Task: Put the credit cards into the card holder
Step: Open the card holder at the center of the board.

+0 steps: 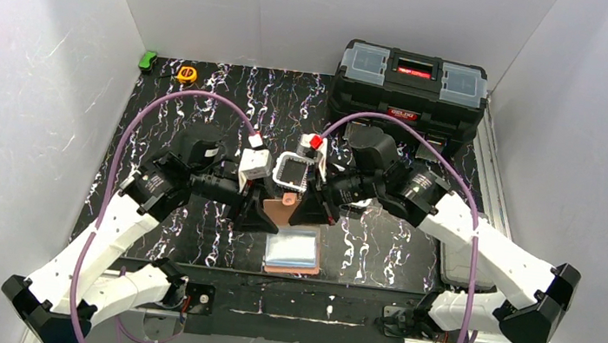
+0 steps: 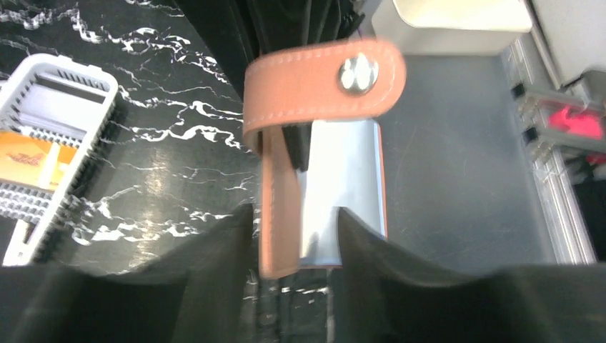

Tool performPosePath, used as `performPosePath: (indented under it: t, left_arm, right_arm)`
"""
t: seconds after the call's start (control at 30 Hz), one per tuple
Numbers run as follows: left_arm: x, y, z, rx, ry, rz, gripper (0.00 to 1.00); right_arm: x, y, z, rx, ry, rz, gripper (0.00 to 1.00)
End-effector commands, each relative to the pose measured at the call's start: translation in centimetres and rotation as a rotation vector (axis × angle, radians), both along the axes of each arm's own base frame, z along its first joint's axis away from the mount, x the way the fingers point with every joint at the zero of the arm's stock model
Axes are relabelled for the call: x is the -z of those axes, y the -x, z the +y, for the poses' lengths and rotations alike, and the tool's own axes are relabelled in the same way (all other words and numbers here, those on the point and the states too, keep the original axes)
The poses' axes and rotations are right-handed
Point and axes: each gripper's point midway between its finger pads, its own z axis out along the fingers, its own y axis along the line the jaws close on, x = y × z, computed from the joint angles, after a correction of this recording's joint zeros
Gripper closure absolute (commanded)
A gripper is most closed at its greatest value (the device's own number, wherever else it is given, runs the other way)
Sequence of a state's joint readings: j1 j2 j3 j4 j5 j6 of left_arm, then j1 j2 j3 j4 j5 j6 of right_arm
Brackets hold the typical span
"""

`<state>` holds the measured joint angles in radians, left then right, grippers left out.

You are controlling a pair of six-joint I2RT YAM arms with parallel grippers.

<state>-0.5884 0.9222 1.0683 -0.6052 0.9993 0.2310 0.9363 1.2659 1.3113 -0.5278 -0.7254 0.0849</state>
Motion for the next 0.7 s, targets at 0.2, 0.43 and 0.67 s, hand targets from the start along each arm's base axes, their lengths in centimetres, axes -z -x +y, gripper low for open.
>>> performPosePath:
  t: [0.2,0.43,0.67]
  left_arm:
    - [-1.3,-3.8,1.8,-0.254,-0.016,-0.252,0.02]
    - [2.1,-2.5,3.9,-0.271,-0.089,-0.281,0.02]
    - [2.6,-2.8,4.0,-0.383,-0.062,-0.165,0.03]
  right_arm:
    - [0.5,-4.4,0.2,0.424,-0.206,0.066,0.99]
    - [-0.7,-6.7,-2.2,0.626,-0.444,0.246,0.99]
    - [-3.8,-7.3,-3.5,0.654,-0.660,0.324,0.99]
